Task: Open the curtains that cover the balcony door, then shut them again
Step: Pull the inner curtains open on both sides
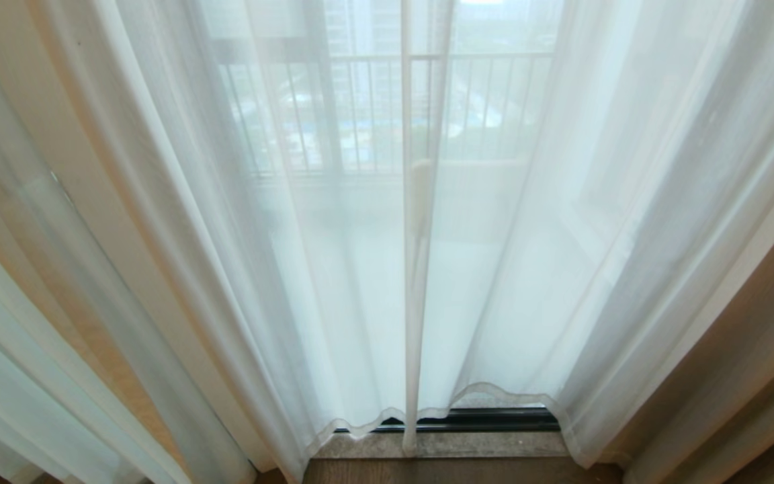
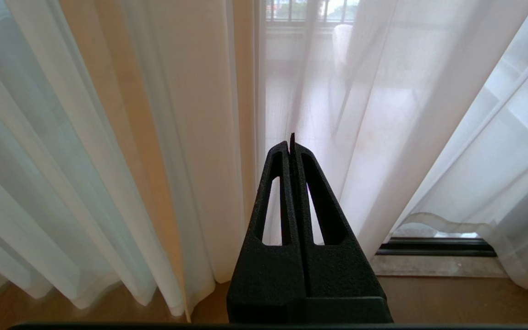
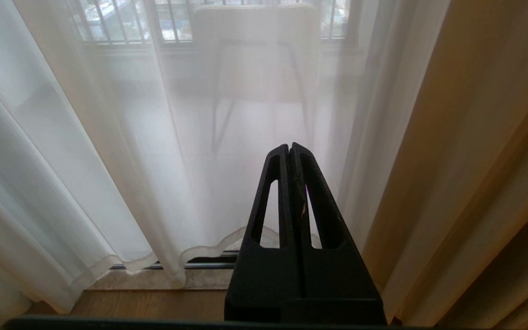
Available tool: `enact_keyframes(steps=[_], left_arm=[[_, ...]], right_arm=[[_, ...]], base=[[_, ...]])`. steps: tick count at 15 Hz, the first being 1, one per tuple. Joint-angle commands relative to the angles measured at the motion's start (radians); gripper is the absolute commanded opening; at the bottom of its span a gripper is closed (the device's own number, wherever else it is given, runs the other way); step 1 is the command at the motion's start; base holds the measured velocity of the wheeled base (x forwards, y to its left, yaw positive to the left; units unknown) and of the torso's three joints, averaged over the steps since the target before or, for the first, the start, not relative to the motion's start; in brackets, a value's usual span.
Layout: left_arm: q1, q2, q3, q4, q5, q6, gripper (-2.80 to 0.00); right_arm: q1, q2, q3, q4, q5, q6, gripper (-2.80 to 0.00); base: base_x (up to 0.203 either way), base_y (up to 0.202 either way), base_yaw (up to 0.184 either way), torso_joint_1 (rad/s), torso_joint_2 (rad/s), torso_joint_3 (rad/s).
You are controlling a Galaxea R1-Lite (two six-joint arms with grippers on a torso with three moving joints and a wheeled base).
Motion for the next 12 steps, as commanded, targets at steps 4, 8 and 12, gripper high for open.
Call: enact_keyframes(steps=[4, 8, 12], left_arm=[[0.000, 0.000, 0.000, -0.002, 0.003, -0.002, -2.80], [0.000, 0.000, 0.000, -0.002, 0.003, -0.003, -2.80], [0.000, 0.000, 0.000, -0.001, 0.003, -0.003, -2.80]], right_arm=[[0.000, 0.002, 0.000, -0.001, 0.000, 0.000, -2.80], [0.000, 0.000, 0.000, -0.001, 0.000, 0.000, -2.80], [0.000, 0.000, 0.000, -0.001, 0.000, 0.000, -2.80]], base=[[0.000, 0.000, 0.000, 0.000, 0.00, 0.000], [0.000, 0.000, 0.000, 0.000, 0.00, 0.000], [-0.001, 0.055, -0.002, 0.002, 0.00, 0.001]])
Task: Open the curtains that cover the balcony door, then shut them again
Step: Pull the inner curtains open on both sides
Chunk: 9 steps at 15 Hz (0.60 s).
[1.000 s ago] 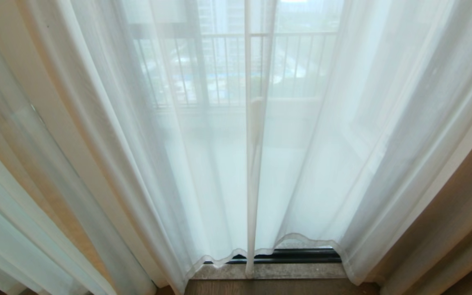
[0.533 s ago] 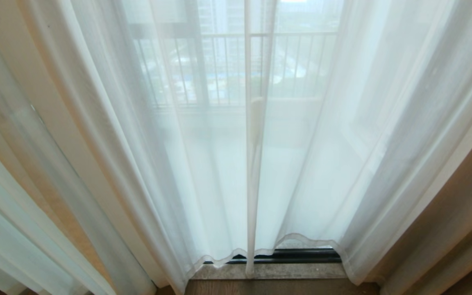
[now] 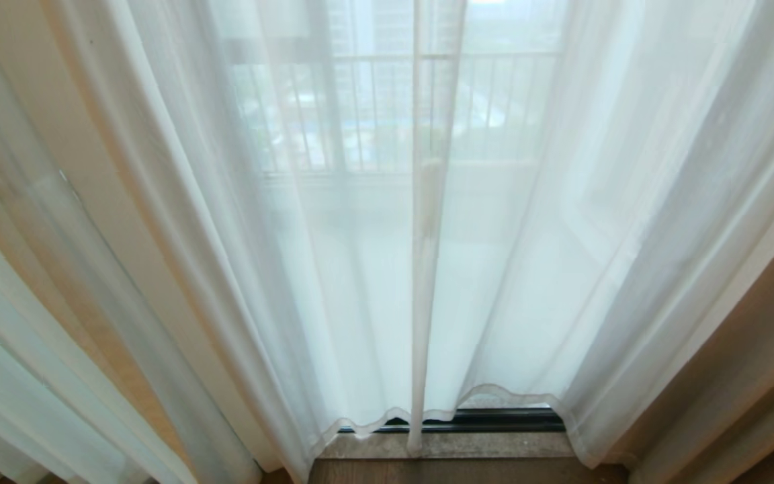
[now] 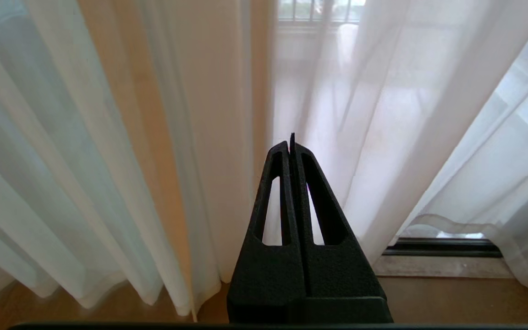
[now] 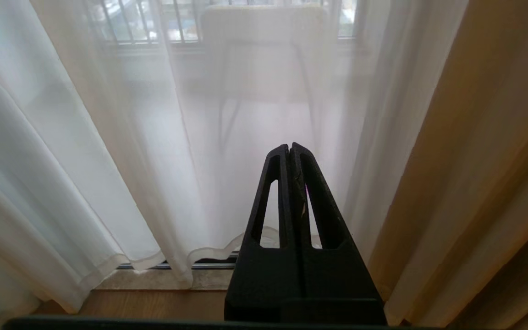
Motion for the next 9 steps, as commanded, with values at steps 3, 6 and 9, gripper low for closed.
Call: enact_keyframes(steps=[3, 6, 9], left_arm=[[0.000, 0.000, 0.000, -0.001, 0.000, 0.000, -2.80], [0.000, 0.000, 0.000, -0.001, 0.000, 0.000, -2.80], [0.000, 0.001, 0.000, -0.001, 0.000, 0.000, -2.80]], right_arm=[[0.000, 0.000, 0.000, -0.001, 0.000, 0.000, -2.80], [0.000, 0.000, 0.000, -0.001, 0.000, 0.000, -2.80], [0.000, 0.000, 0.000, -0.001, 0.000, 0.000, -2.80]], base=[[0.000, 0.177, 0.000, 0.006, 0.00, 0.002], [0.000, 0.192, 0.001, 0.003, 0.00, 0.002], [0.000, 0.189, 0.001, 0.000, 0.00, 0.002]])
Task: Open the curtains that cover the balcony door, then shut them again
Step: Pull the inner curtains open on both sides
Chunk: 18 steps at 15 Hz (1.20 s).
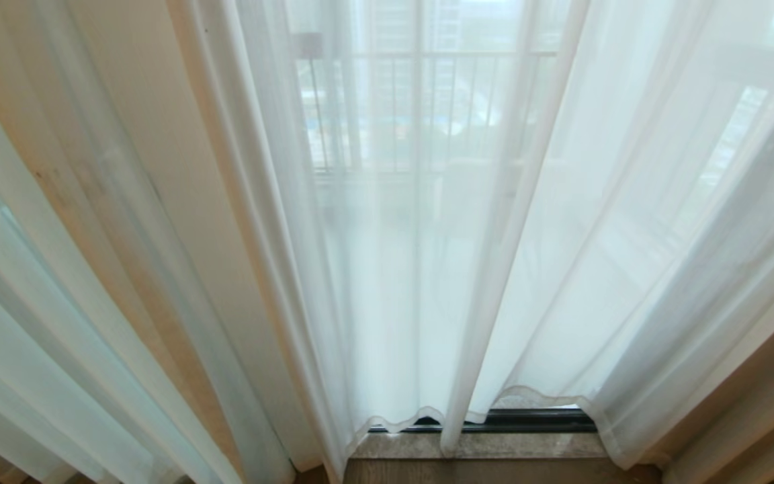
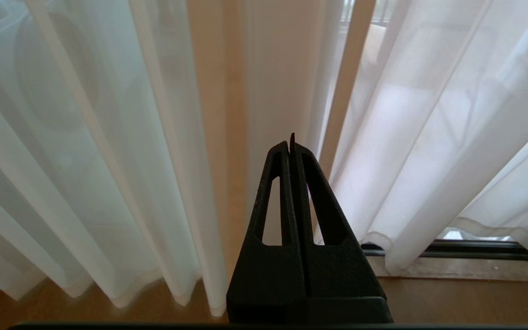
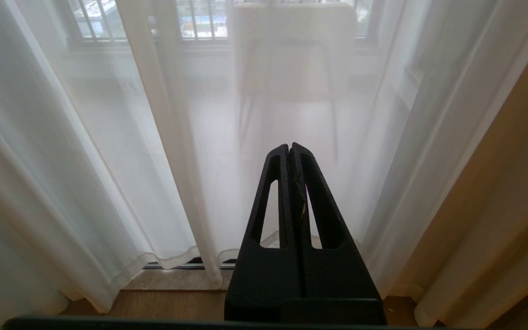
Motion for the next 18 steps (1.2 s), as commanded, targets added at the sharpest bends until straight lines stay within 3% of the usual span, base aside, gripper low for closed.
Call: enact_keyframes(steps=[1, 12, 18], left_arm=[[0.000, 0.000, 0.000, -0.001, 0.000, 0.000, -2.80], [0.000, 0.000, 0.000, -0.001, -0.003, 0.000, -2.80], [0.000, 0.000, 0.000, -0.001, -0.003, 0.000, -2.80]], right_arm=[[0.000, 0.000, 0.000, -0.001, 0.000, 0.000, -2.80], [0.000, 0.000, 0.000, -0.001, 0.000, 0.000, -2.80], [0.000, 0.000, 0.000, -0.001, 0.000, 0.000, -2.80]], base=[[0.000, 0.192, -0.001, 0.007, 0.00, 0.000], [0.000, 0.186, 0.001, 0.002, 0.00, 0.002], [0.000, 0.015, 0.000, 0.001, 0.00, 0.000]])
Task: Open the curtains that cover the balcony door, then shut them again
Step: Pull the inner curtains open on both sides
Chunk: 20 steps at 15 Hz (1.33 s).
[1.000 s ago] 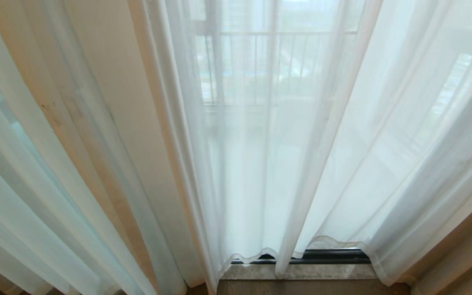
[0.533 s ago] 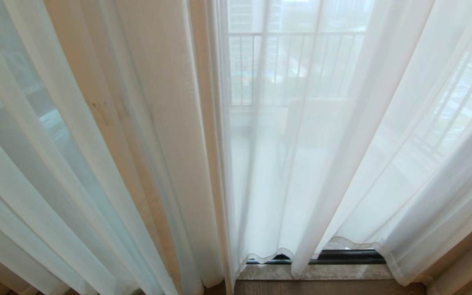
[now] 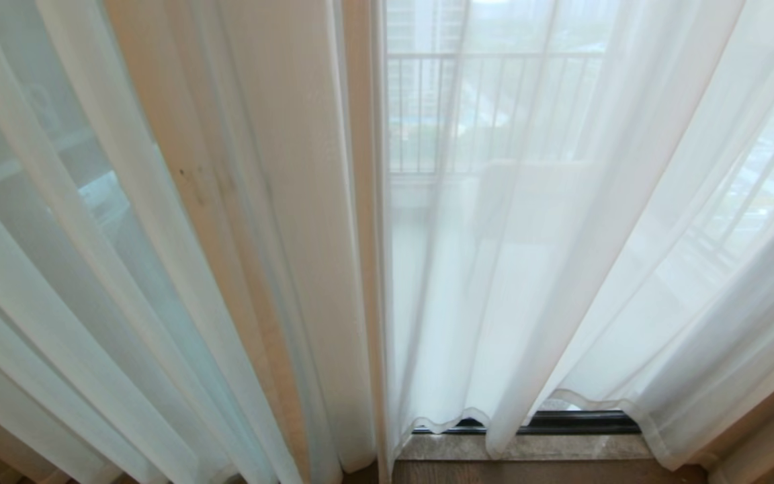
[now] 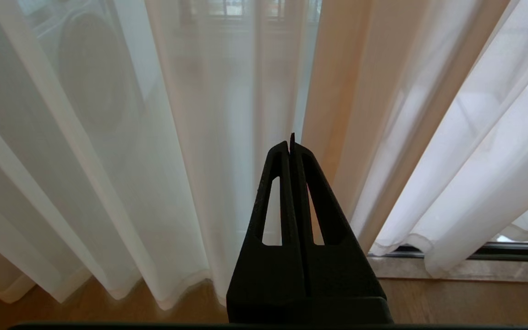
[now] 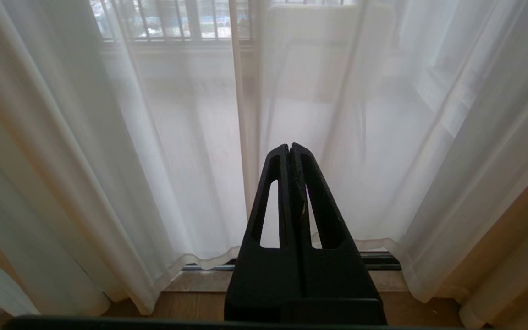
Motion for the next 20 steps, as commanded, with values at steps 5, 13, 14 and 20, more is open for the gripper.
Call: enact_keyframes(steps=[5, 13, 14, 20], left_arm=[[0.001, 0.000, 0.000, 0.000, -0.004, -0.002, -2.80], [0.001, 0.010, -0.109, 0.013, -0.110, 0.056, -2.80], [0.001, 0.036, -0.133, 0.027, -0.127, 0.052, -2.80], [-0.010, 0.313, -0.296, 0.022, -0.225, -0.062, -2.80]], right_arm=[[0.002, 0.000, 0.000, -0.001, 0.000, 0.000, -2.80], [0.002, 0.000, 0.000, -0.001, 0.000, 0.000, -2.80], [0.002, 0.000, 0.000, -0.001, 0.000, 0.000, -2.80], [0.002, 0.001, 0.000, -0.001, 0.000, 0.000, -2.80]], base=[[0.000, 0.000, 0.000, 0.000, 0.00, 0.000], [0.000, 0.000, 0.000, 0.000, 0.00, 0.000], [0.000, 0.000, 0.000, 0.000, 0.00, 0.000], [0.000, 0.000, 0.000, 0.000, 0.00, 0.000]])
